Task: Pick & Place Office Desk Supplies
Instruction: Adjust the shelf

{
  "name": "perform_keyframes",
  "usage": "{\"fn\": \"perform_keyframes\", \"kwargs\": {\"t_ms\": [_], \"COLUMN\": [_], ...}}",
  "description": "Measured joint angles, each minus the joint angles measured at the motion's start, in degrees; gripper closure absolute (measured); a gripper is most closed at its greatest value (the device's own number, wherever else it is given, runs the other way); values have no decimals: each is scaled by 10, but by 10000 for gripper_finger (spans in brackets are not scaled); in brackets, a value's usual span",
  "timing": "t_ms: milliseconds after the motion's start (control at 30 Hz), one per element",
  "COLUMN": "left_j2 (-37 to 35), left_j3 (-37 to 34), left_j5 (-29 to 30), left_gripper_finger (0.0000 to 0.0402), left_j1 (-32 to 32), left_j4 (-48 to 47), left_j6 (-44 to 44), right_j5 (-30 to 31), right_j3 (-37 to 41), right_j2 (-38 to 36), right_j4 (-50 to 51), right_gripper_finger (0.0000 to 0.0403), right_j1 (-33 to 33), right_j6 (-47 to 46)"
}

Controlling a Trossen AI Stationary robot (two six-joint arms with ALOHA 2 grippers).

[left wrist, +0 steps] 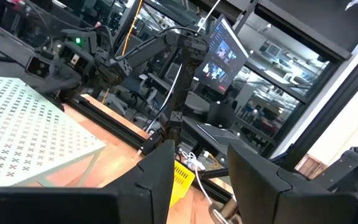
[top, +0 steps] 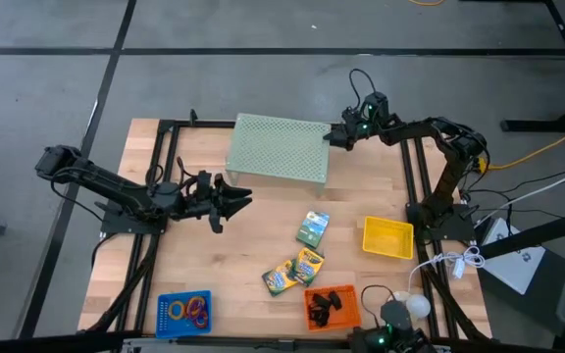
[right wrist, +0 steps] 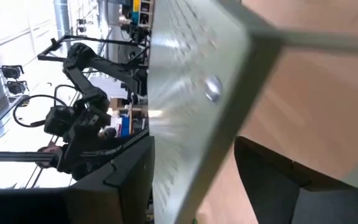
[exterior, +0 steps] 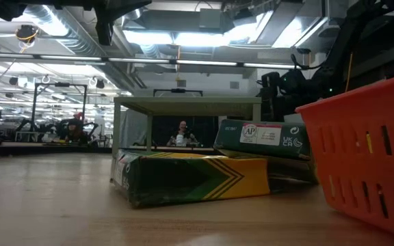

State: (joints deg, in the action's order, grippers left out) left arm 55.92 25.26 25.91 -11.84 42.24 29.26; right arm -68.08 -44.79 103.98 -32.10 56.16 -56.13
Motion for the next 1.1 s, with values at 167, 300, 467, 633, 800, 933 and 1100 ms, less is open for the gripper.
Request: {"fn": "perform_keyframes", "kwargs": {"t_ms": [167,300,467,633,800,933,1100], "left_j2": [0,0,0,0,0,0,0], "left_j3": [0,0,0,0,0,0,0], "left_j5": [0,0,0,0,-3,-4,-4], "left_gripper_finger": [256,256,256,256,256,256,256], "left_j1": [0,0,0,0,0,0,0], "left_j4": [0,0,0,0,0,0,0], "left_j6": [-1,-1,-1,-7,-20,-21,-20], "right_j5": [2,9,19,33,57,45,9], "right_j3": [-23,-32,-33,-33,-33,-33,-33], "right_j2": [0,0,0,0,0,0,0], "right_j4": [1,0,3,12,95,111,113], "right_gripper_finger": [177,176,176,176,176,176,176], "right_j1": [9,9,9,13,24,27,16], "right_j6": [0,0,11,17,90,106,90]}}
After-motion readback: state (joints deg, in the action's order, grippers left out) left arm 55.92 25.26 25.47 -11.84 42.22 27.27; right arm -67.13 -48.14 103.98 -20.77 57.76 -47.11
